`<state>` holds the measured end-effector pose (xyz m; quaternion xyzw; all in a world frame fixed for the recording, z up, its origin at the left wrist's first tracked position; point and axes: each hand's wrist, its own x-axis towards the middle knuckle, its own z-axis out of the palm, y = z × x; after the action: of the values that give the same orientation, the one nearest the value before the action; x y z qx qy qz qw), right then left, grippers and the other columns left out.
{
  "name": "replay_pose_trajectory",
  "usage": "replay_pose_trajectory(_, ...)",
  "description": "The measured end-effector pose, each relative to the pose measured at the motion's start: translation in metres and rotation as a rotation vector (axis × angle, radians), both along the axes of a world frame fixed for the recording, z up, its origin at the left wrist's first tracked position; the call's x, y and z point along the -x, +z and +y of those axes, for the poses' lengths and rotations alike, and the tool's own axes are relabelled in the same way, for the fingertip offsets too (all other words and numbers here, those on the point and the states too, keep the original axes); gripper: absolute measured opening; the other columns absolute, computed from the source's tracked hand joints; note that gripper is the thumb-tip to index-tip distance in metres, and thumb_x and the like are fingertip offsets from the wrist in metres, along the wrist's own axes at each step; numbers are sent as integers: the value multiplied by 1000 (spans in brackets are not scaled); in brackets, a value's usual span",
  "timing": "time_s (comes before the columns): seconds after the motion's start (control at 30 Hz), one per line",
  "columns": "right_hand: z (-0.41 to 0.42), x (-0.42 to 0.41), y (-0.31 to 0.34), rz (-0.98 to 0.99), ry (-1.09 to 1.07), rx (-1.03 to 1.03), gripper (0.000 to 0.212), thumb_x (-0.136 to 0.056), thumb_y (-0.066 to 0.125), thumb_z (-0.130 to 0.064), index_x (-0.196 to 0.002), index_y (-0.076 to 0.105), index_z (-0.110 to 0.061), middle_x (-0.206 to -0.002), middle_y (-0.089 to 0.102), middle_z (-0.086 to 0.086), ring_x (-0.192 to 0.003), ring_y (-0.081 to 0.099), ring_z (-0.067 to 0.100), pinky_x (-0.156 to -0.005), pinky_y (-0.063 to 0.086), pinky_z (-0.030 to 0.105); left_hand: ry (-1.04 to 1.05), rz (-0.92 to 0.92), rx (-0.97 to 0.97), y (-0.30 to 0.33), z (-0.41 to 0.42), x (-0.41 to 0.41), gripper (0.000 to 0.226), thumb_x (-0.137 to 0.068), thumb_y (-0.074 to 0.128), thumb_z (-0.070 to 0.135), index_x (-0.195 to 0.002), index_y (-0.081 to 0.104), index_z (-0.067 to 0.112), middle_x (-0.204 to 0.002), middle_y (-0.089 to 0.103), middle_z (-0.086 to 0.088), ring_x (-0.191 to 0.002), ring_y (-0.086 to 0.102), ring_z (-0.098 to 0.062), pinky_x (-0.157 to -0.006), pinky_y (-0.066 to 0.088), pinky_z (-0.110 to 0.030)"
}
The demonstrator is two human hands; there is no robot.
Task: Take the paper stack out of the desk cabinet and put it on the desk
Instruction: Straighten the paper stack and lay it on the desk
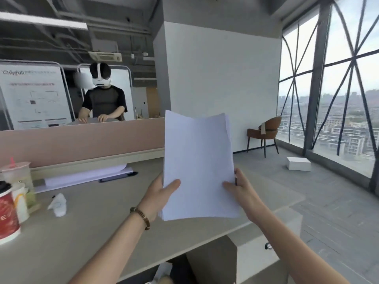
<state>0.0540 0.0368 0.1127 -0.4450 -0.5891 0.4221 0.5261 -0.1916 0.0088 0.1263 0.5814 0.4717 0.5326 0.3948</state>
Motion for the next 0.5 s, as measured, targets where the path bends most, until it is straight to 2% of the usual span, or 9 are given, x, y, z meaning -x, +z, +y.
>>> replay_pose_trajectory(0.07, 20, 24, -2, -78, 17, 6, 35, -86, 48, -6, -116, 49, -24, -114, 63, 4, -110, 60, 28, -95, 49, 48, 61, 39, -29, -9, 8, 17, 21, -97, 60, 22, -115, 64, 32, -117, 73, 10, -108, 69, -12, -99, 53, -38)
replay_pose_trajectory(0.17, 42, 56, -11, -109, 15, 6, 41, -84, 41, 0, -119, 43, -21, -115, 56, 5, -113, 53, 30, -85, 45, 40, 138, 53, -24, -24, 22, 37, 20, -97, 59, 25, -116, 65, 30, -116, 73, 11, -108, 69, -12, -101, 51, -42)
replay_pose_trajectory(0.3, 57, 80, -26, -141, 12, -6, 30, -88, 37, -2, -114, 39, -17, -107, 53, 1, -99, 49, 24, -76, 41, 33, 193, 2, -8, -43, 36, 57, 25, -97, 59, 24, -121, 65, 24, -116, 74, 8, -107, 70, -14, -100, 53, -43)
replay_pose_trajectory(0.43, 60, 92, -36, -147, 5, -44, 28, -90, 38, 0, -116, 38, -11, -109, 55, 6, -94, 47, 22, -74, 39, 31, 219, -38, -10, -60, 44, 66, 22, -97, 60, 22, -117, 65, 29, -114, 74, 11, -106, 70, -9, -94, 53, -33)
replay_pose_trajectory(0.5, 59, 96, -44, -149, -11, -46, 24, -90, 39, 1, -112, 37, -7, -99, 53, 7, -83, 46, 20, -68, 36, 31, 247, -58, -2, -71, 46, 68, 21, -96, 61, 22, -115, 66, 30, -112, 75, 12, -105, 70, -8, -90, 53, -29)
